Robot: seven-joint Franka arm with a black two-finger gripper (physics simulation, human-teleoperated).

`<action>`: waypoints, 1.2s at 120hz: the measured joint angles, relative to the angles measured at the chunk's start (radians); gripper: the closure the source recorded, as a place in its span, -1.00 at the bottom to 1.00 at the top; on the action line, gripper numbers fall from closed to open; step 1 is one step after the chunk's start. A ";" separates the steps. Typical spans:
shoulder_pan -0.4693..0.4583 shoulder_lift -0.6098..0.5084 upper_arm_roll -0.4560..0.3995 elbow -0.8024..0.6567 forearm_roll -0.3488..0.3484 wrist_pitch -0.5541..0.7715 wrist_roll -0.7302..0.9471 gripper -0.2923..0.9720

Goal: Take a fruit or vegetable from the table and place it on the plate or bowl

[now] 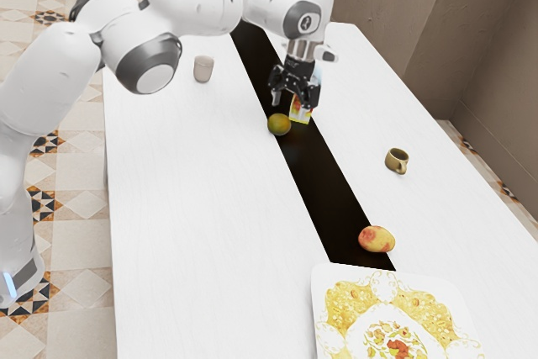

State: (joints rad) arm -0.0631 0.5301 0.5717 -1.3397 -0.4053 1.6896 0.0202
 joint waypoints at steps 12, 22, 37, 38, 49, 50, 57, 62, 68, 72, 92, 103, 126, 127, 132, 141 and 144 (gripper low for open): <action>-0.007 -0.001 -0.002 -0.001 -0.002 -0.009 -0.009 -0.52; -0.007 -0.002 0.000 -0.001 -0.001 -0.034 -0.018 -0.52; -0.017 -0.014 0.027 -0.004 0.008 -0.079 -0.030 -0.52; -0.018 -0.014 0.029 -0.006 0.009 -0.082 -0.031 -0.52; -0.024 -0.013 0.039 -0.021 0.018 -0.100 -0.039 -0.52; -0.024 -0.013 0.039 -0.022 0.018 -0.101 -0.040 -0.52; -0.029 -0.008 0.039 -0.026 0.021 -0.108 -0.044 -0.52; -0.032 -0.006 0.037 -0.030 0.022 -0.110 -0.047 -0.52; -0.034 -0.004 0.036 -0.037 0.022 -0.108 -0.051 -0.51; -0.034 -0.002 0.035 -0.040 0.022 -0.107 -0.053 -0.51; -0.032 0.000 0.032 -0.043 0.022 -0.094 -0.064 -0.51; -0.032 0.001 0.030 -0.043 0.019 -0.087 -0.070 -0.50; -0.025 0.021 0.029 -0.043 0.016 -0.066 -0.078 -0.41; -0.024 0.021 0.029 -0.043 0.016 -0.065 -0.079 -0.40; -0.023 0.022 0.029 -0.043 0.014 -0.060 -0.080 -0.34; -0.024 0.028 0.029 -0.043 0.011 -0.050 -0.082 -0.19; -0.026 0.029 0.029 -0.043 0.010 -0.048 -0.083 -0.15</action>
State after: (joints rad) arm -0.0889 0.5591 0.6002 -1.3823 -0.3954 1.6421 -0.0628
